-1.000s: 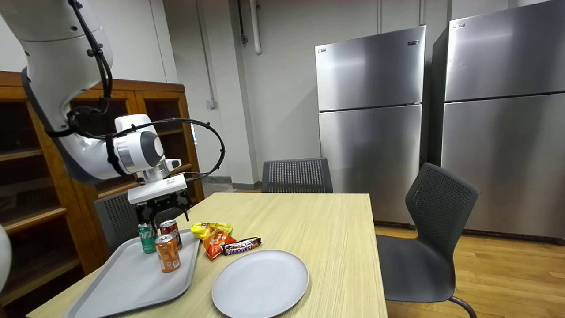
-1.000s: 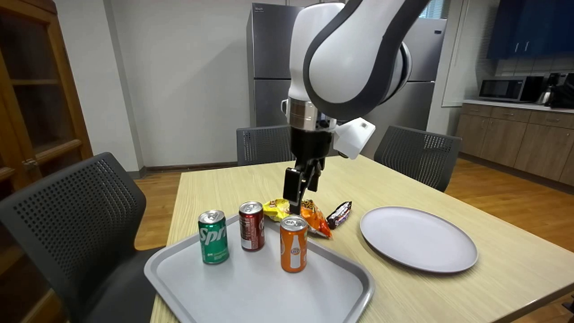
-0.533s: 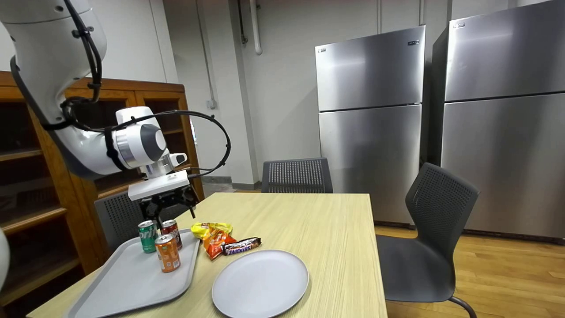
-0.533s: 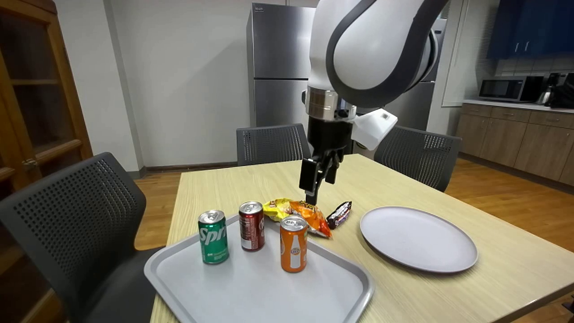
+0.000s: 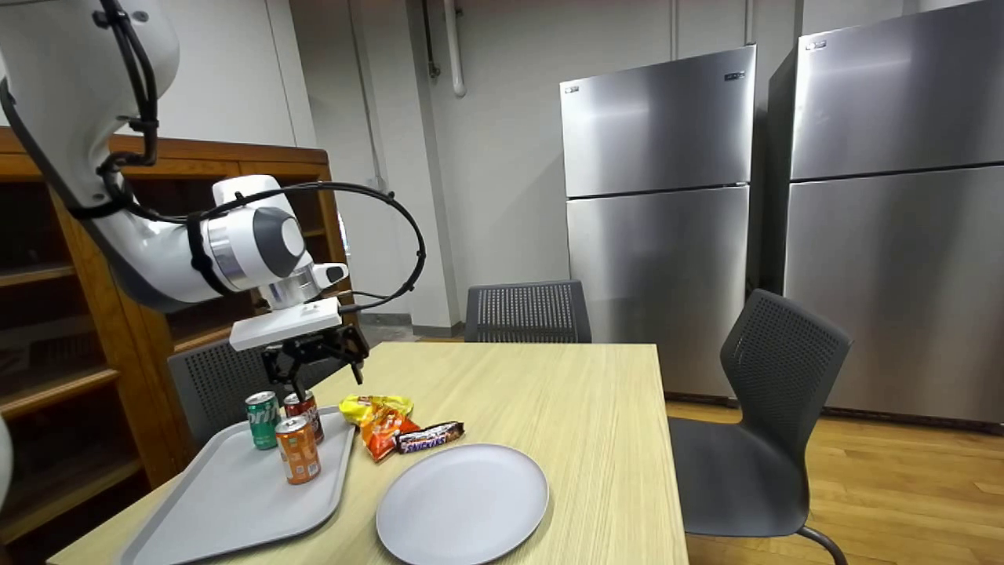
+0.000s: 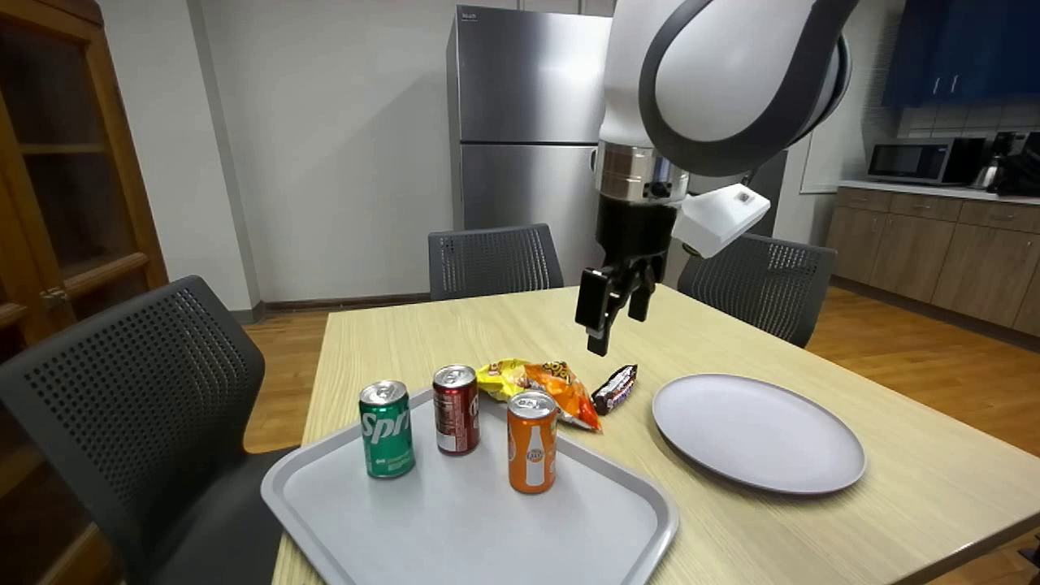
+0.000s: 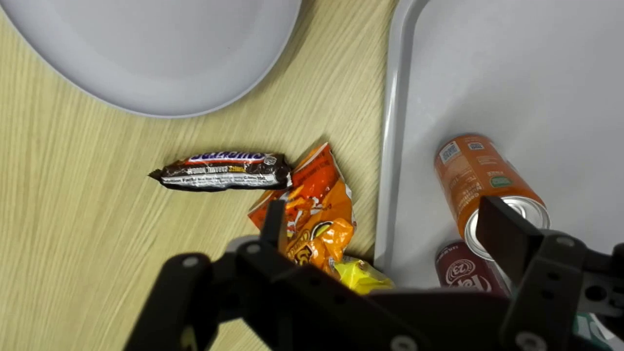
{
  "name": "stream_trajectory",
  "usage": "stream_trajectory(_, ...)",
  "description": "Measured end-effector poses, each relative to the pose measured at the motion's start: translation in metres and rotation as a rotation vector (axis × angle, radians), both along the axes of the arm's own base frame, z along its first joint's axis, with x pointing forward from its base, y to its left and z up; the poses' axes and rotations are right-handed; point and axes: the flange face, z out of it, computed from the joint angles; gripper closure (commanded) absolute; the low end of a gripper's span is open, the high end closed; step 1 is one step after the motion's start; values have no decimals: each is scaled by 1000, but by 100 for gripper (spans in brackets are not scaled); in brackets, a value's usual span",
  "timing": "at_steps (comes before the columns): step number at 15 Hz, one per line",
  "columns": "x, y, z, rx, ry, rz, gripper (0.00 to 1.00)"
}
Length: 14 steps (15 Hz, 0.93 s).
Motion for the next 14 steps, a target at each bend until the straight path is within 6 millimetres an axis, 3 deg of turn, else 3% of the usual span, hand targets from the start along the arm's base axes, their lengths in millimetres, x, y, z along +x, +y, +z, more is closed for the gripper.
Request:
stream_trajectory(4, -6, -22, 3, -12, -7, -64, 0)
stream_trajectory(14, -7, -20, 0, -12, -1, -58, 0)
